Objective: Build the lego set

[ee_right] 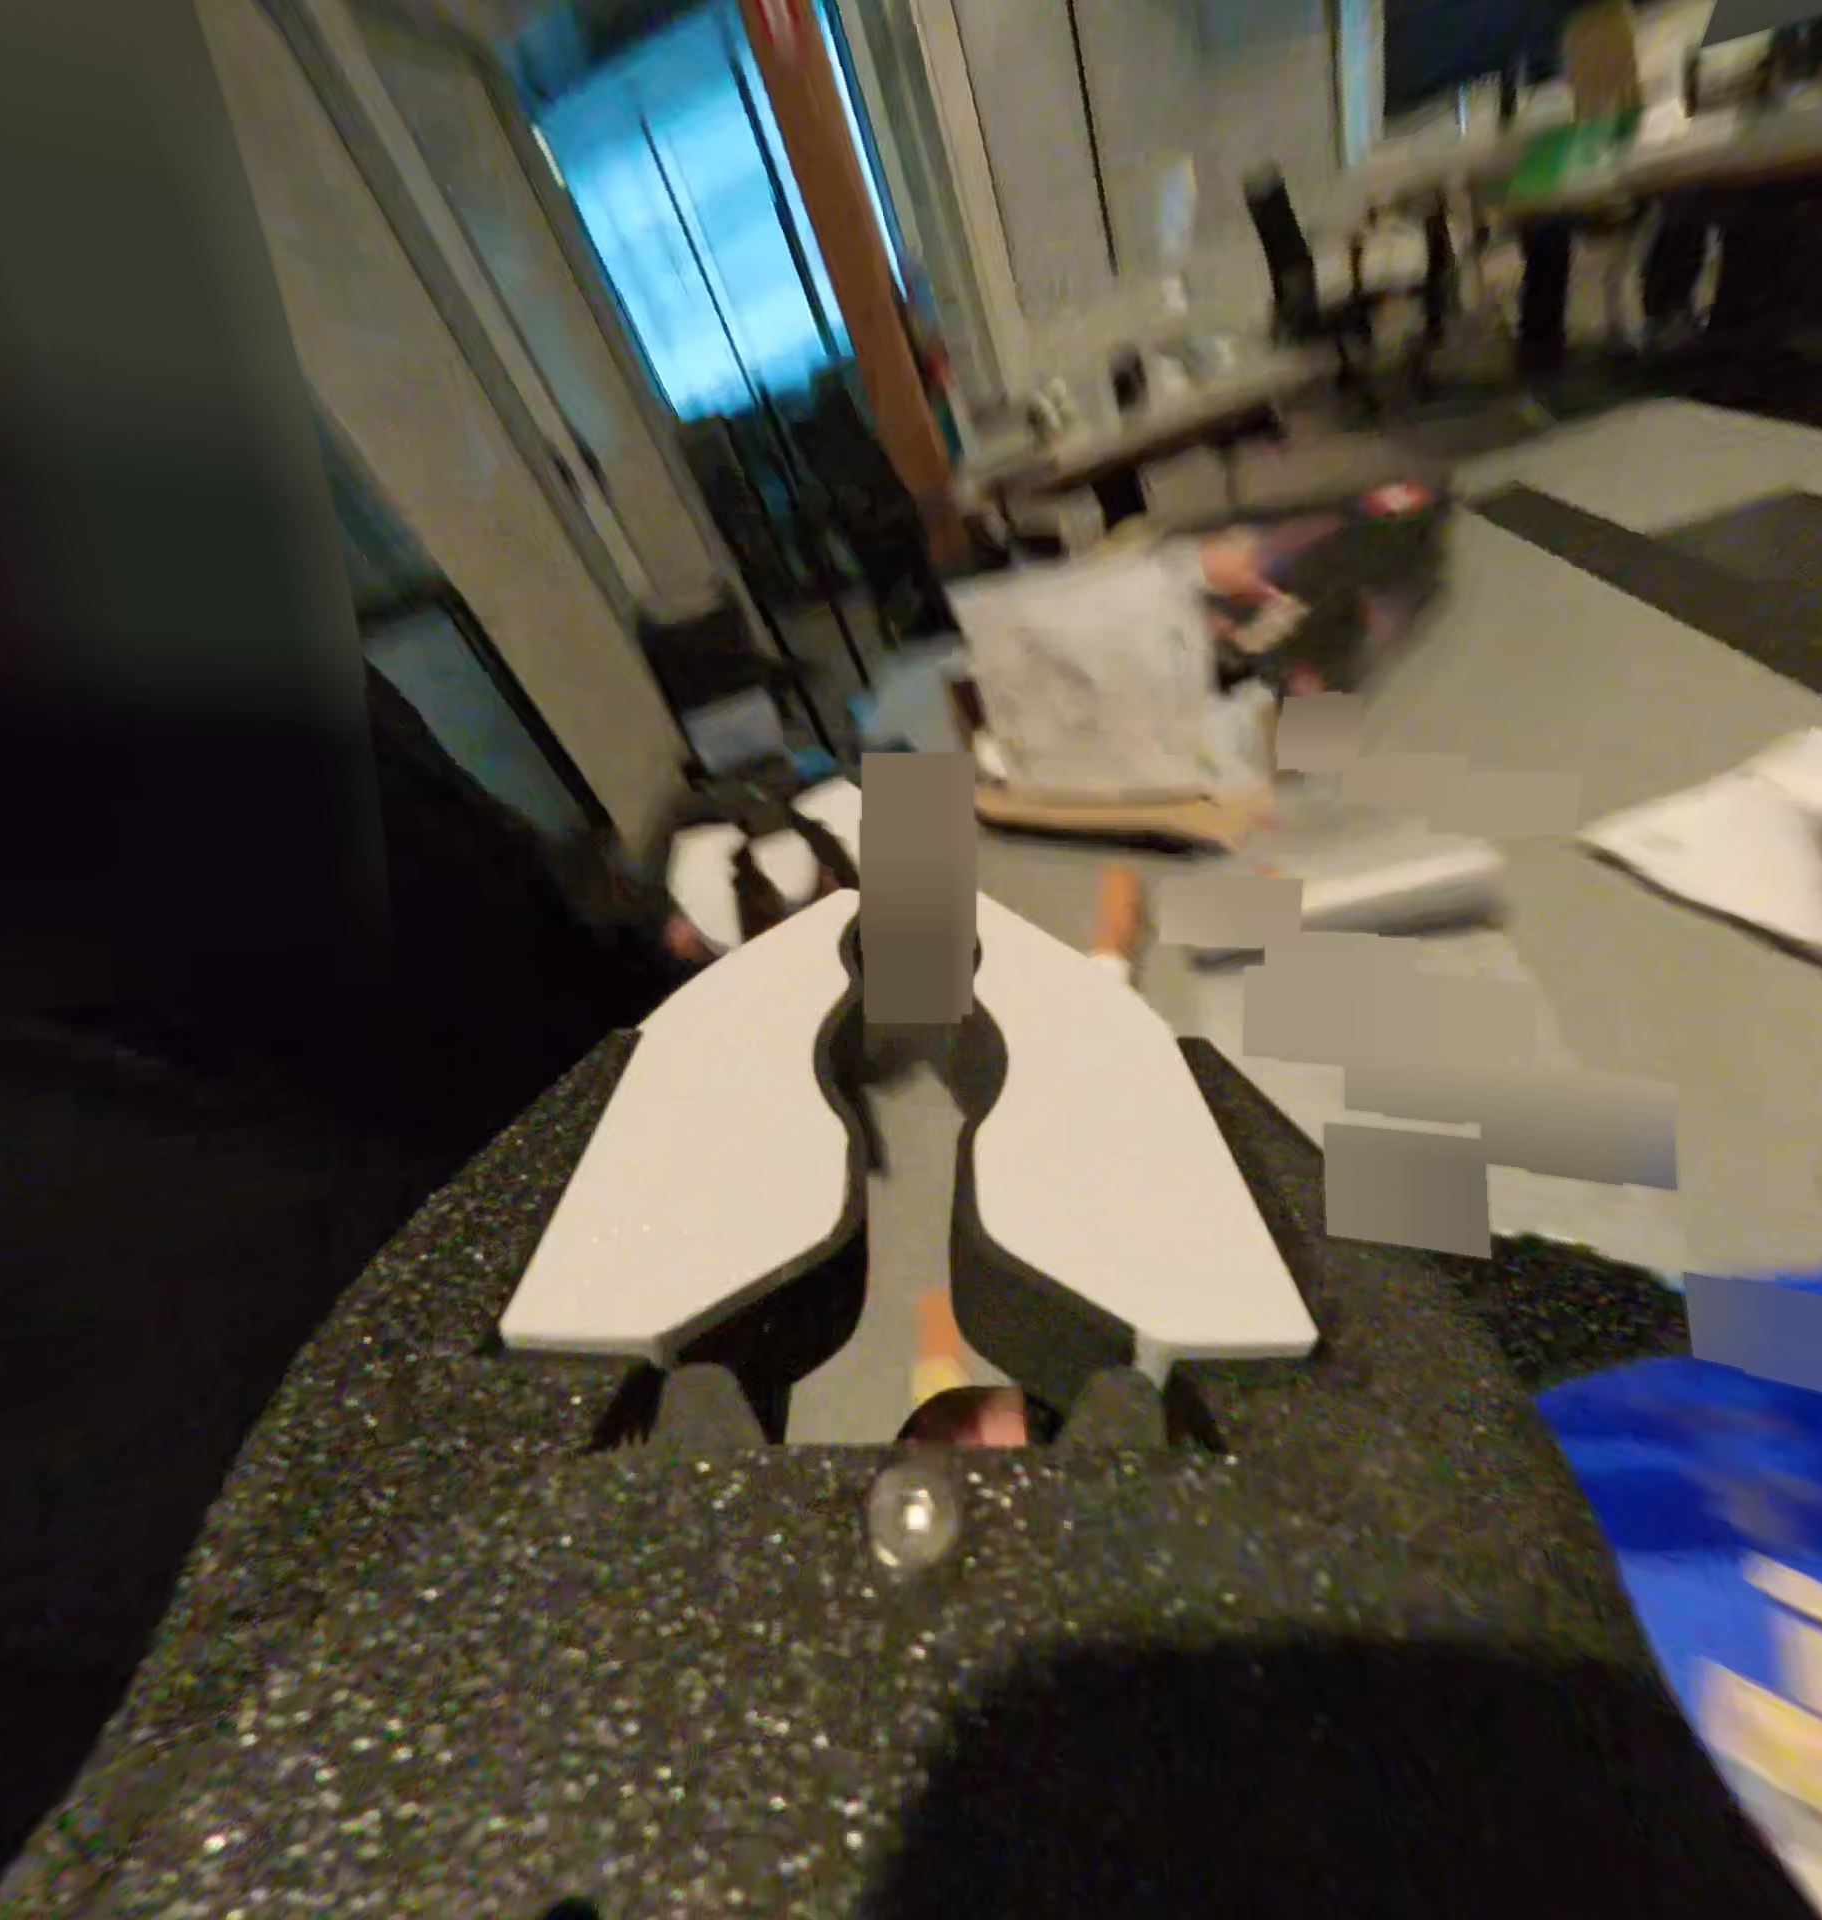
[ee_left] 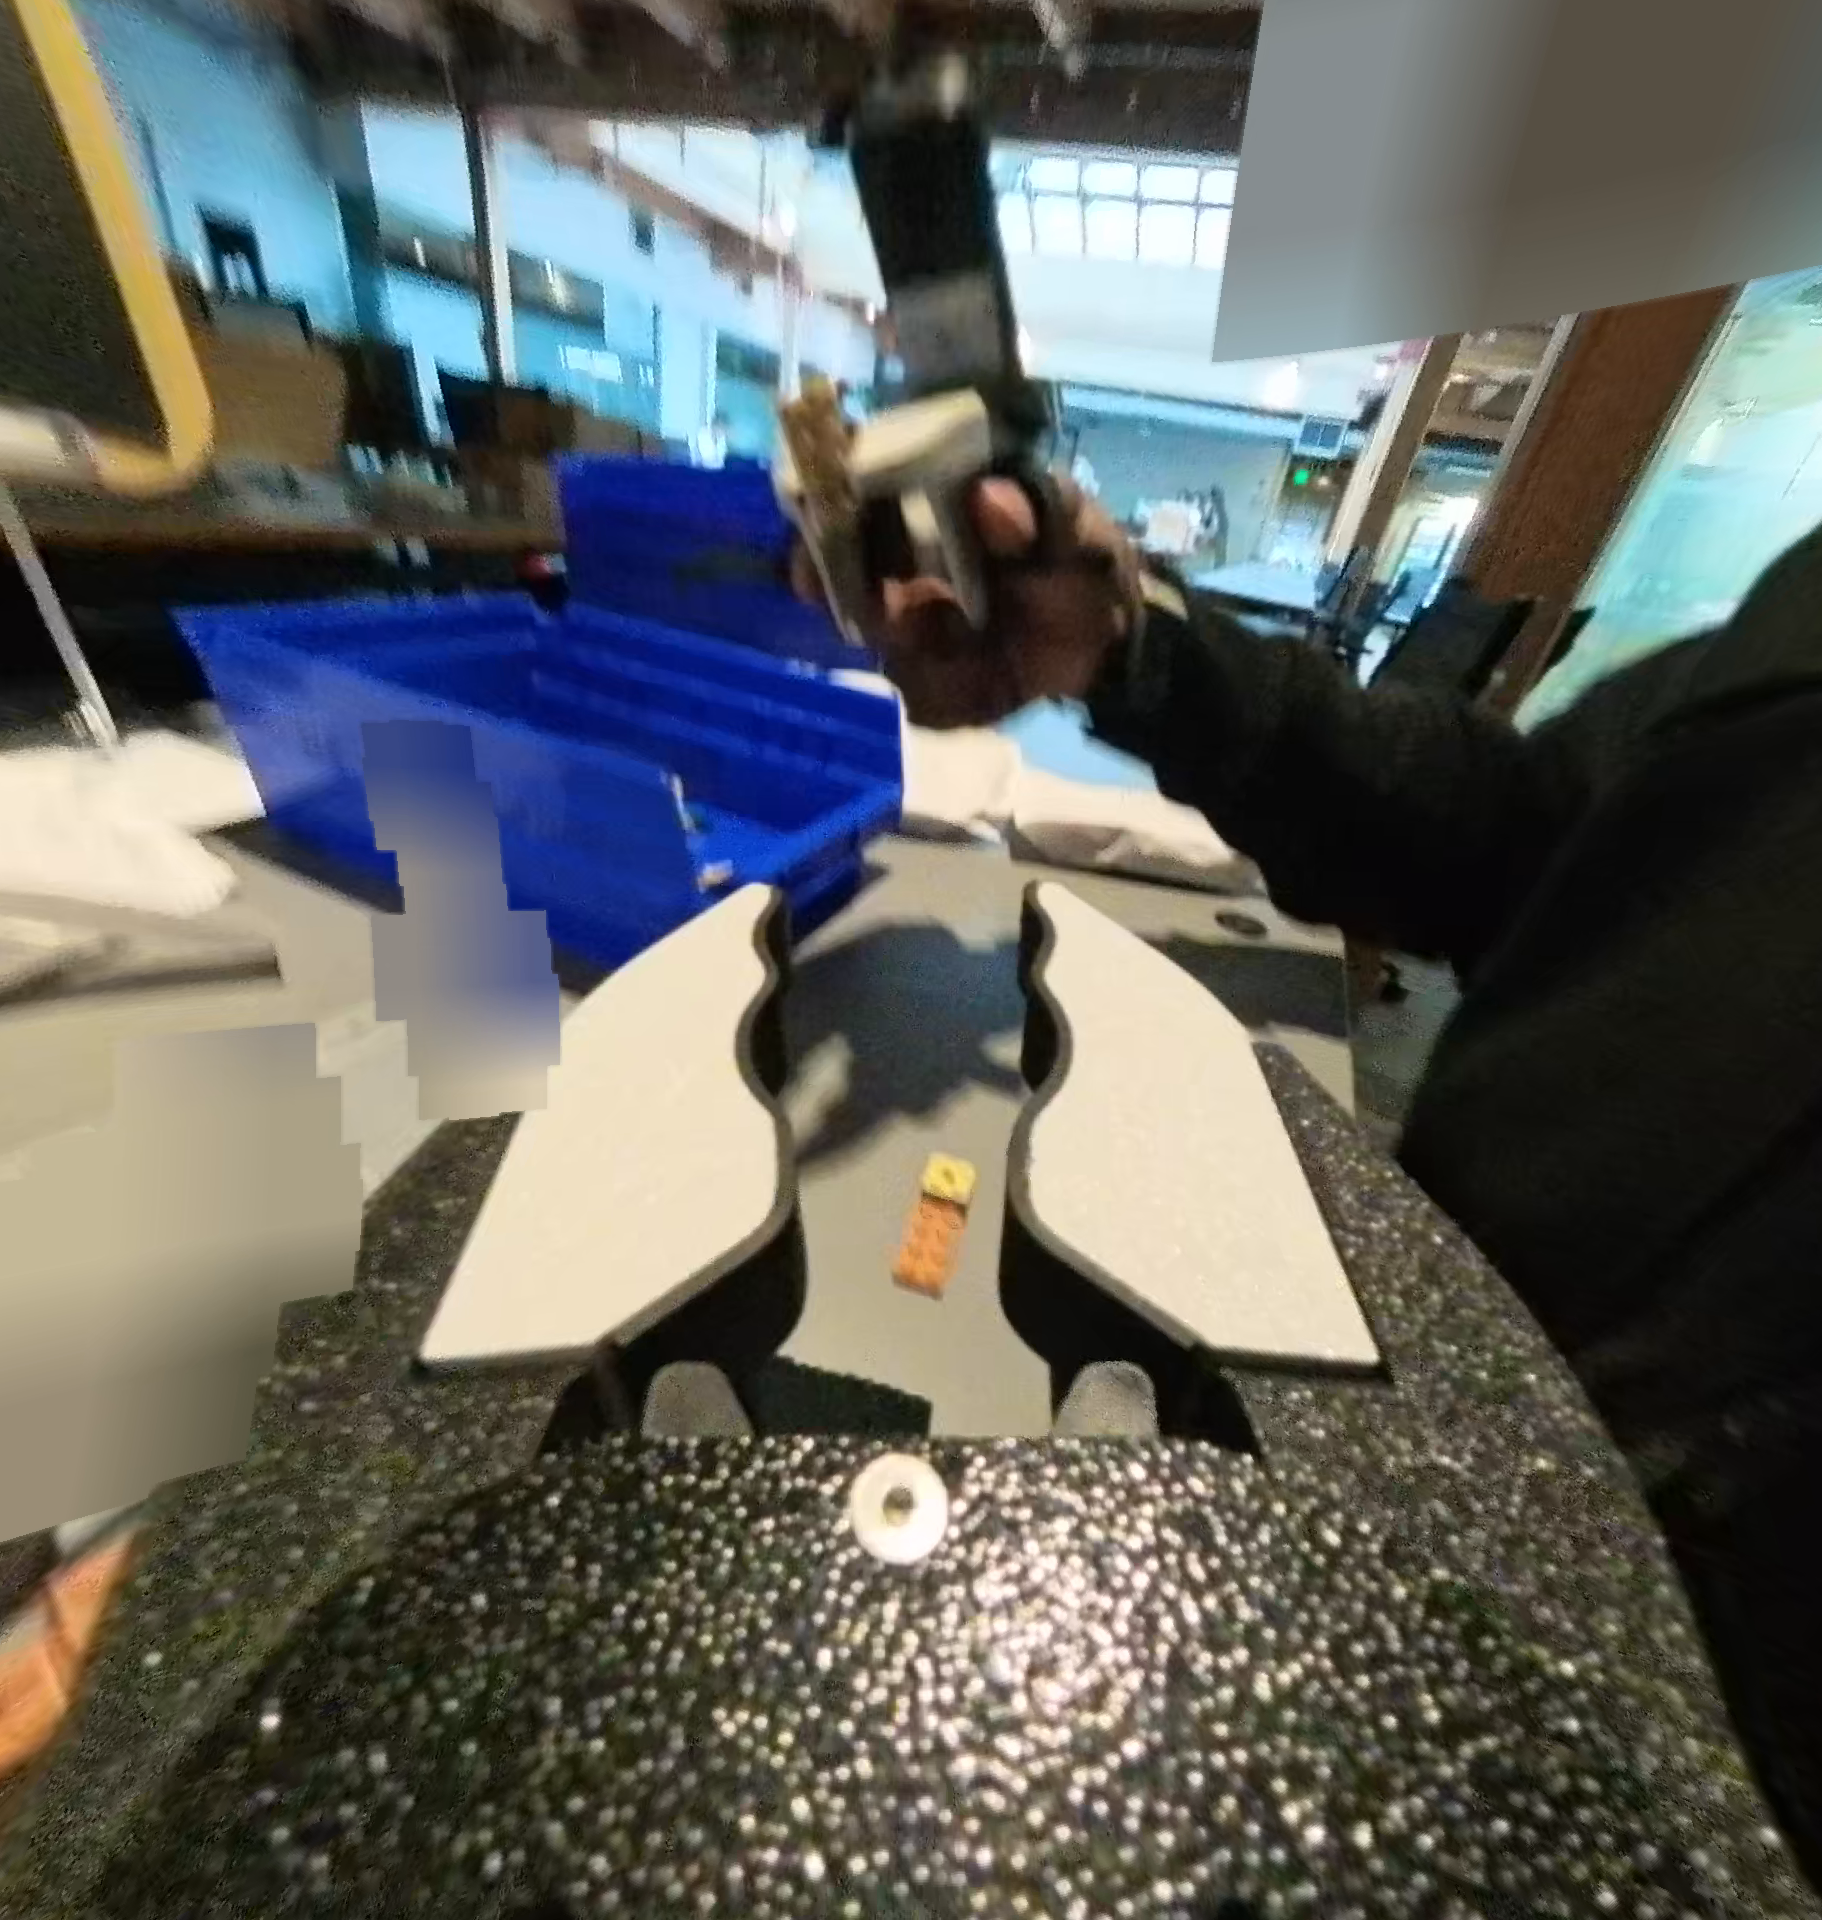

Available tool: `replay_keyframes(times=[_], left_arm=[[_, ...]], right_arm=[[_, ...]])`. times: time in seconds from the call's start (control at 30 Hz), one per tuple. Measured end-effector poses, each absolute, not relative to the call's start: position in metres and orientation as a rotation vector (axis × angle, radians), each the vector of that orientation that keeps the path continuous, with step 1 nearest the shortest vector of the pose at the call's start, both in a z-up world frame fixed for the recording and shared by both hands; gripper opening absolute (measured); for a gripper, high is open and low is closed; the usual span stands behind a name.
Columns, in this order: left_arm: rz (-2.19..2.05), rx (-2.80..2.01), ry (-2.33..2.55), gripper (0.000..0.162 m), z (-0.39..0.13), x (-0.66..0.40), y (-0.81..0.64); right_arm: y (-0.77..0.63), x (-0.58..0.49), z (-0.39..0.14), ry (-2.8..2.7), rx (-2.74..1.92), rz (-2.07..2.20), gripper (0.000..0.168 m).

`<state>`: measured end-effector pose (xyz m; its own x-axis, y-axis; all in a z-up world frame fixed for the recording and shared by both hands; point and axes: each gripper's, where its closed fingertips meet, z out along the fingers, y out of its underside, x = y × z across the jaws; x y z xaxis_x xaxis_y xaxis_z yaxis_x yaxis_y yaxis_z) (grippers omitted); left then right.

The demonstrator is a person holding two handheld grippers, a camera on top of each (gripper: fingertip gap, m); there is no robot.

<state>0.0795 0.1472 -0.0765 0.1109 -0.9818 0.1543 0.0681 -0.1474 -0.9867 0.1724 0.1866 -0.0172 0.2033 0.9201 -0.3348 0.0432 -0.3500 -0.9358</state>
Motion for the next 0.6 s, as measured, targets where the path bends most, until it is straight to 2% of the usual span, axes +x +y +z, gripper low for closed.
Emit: replay_keyframes(times=[0.2, 0.33, 0.6], left_arm=[[-1.037, -0.901, 1.178, 0.05, -0.035, 0.084, 0.12], [-0.942, -0.766, 1.319, 0.053, -0.041, 0.082, 0.108], [-0.91, -0.674, 1.389, 0.046, -0.049, 0.067, 0.105]], right_arm=[[0.123, 0.096, -0.028, -0.572, -1.399, 1.873, 0.012], [0.111, 0.066, -0.044, -0.512, -1.394, 1.992, 0.011], [0.101, 0.051, -0.055, -0.476, -1.43, 2.07, 0.011]])
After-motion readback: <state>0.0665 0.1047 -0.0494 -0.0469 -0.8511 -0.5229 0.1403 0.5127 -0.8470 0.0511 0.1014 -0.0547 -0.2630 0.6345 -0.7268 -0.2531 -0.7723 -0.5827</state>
